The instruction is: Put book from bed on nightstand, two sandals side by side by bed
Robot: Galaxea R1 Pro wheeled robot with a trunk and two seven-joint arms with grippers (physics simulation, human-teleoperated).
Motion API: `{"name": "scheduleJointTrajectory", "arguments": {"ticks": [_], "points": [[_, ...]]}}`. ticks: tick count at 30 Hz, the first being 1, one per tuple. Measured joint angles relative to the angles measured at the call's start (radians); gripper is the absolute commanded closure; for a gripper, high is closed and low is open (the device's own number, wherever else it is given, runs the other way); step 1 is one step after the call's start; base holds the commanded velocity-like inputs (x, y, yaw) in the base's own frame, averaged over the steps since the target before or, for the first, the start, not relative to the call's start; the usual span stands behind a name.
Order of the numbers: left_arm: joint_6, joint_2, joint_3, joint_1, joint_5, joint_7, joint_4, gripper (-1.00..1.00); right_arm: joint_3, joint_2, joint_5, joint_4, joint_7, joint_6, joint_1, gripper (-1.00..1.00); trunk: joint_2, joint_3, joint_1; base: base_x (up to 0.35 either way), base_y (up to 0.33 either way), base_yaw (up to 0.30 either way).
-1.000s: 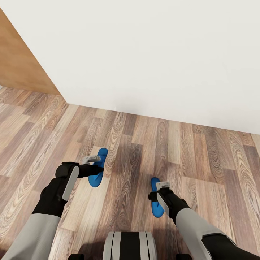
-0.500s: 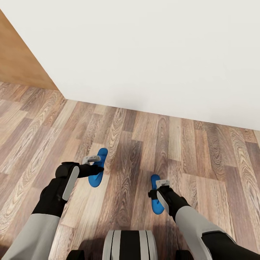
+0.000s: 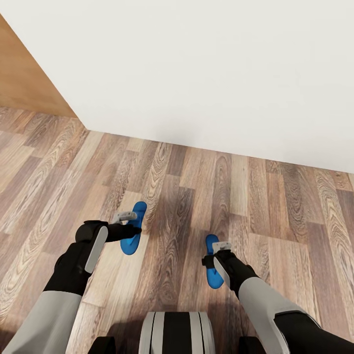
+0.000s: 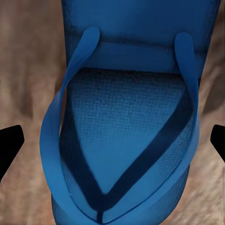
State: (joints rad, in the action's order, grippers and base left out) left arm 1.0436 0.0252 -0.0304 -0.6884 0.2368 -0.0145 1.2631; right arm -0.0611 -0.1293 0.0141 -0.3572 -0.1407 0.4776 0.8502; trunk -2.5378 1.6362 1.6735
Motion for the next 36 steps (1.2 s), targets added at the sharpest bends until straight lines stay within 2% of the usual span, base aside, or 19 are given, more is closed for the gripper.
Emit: {"name": "scheduleJointTrajectory", "arguments": {"ticks": [6, 10, 11, 14, 18, 25, 31, 36], "points": [[0.0, 0.0, 0.0, 0.0, 0.0, 0.0, 0.0, 1.0, 0.0, 0.0, 0.0, 0.001, 0.0, 0.0, 0.001, -1.0, 0.0, 0.0, 0.0, 0.0, 0.0, 0.0], [0.0, 0.0, 0.0, 0.0, -0.001, 0.0, 0.0, 1.0, 0.0, 0.0, 0.0, 0.002, 0.0, 0.0, 0.001, -1.0, -0.001, 0.015, 0.002, 0.0, 0.0, 0.0], [0.0, 0.0, 0.0, 0.0, -0.001, 0.0, 0.0, 1.0, 0.0, 0.0, 0.0, 0.002, 0.0, 0.0, 0.001, 1.0, -0.001, 0.019, 0.002, 0.0, 0.0, 0.0], [0.0, 0.0, 0.0, 0.0, -0.001, 0.0, 0.0, 1.0, -0.001, -0.001, -0.009, -0.006, 0.008, 0.008, 0.002, 1.0, -0.002, 0.031, 0.003, 0.0, 0.0, 0.0], [0.0, 0.0, 0.0, 0.0, 0.0, 0.0, 0.0, 1.0, -0.001, -0.001, -0.018, -0.004, 0.009, 0.005, 0.002, 1.0, -0.002, 0.031, 0.003, 0.0, 0.0, 0.0], [0.0, 0.0, 0.0, 0.0, 0.001, -0.001, 0.0, 1.0, -0.036, 0.0, -0.019, -0.003, 0.007, 0.002, 0.002, 1.0, -0.002, 0.031, 0.003, 0.0, 0.0, 0.0], [0.0, 0.0, 0.0, 0.0, 0.002, -0.001, 0.0, 1.0, -0.041, 0.0, -0.02, -0.004, 0.007, 0.002, 0.001, 1.0, -0.002, 0.031, 0.003, 0.0, 0.0, 0.0], [0.0, 0.0, 0.0, 0.0, 0.002, -0.002, 0.0, 1.0, -0.044, 0.002, 0.001, 0.004, -0.002, -0.003, 0.001, 1.0, -0.001, 0.019, 0.002, 0.0, 0.0, 0.0]]}}
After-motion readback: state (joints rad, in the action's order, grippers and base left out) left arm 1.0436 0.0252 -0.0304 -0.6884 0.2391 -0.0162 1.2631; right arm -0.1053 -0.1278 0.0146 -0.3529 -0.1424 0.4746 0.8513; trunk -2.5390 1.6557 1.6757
